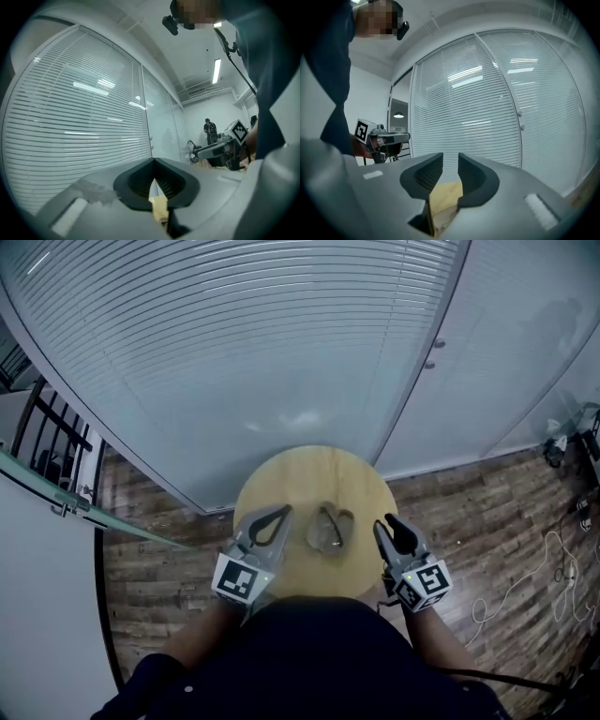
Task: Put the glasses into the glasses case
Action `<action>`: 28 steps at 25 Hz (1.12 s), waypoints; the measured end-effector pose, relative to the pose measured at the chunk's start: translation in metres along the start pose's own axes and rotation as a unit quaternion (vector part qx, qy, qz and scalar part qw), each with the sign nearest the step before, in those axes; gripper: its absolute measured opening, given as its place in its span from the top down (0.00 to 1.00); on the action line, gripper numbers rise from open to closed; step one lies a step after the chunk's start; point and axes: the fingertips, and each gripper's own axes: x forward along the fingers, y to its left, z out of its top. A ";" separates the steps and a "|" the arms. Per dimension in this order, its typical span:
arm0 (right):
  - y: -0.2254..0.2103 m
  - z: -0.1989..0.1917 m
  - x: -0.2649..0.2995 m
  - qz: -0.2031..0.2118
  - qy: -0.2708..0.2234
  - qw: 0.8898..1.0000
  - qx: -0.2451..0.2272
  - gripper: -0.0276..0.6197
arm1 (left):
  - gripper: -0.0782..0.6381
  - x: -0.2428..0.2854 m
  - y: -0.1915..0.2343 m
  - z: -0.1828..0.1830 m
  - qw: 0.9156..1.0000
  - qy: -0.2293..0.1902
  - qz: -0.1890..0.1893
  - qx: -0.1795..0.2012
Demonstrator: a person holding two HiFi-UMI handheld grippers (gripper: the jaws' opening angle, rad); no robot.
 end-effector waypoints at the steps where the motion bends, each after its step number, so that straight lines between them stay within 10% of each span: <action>1: -0.001 0.004 -0.002 0.000 -0.007 1.000 0.005 0.79 | 0.89 -0.002 0.001 0.002 1.000 -0.001 0.003 0.001; 8: -0.004 0.002 -0.006 -0.008 -0.015 1.000 0.006 0.94 | 0.89 -0.010 0.005 0.003 1.000 0.005 0.010 0.011; 28: 0.023 -0.015 -0.013 -0.026 0.009 1.000 0.007 0.95 | 0.89 -0.038 0.010 0.000 1.000 0.015 0.020 0.017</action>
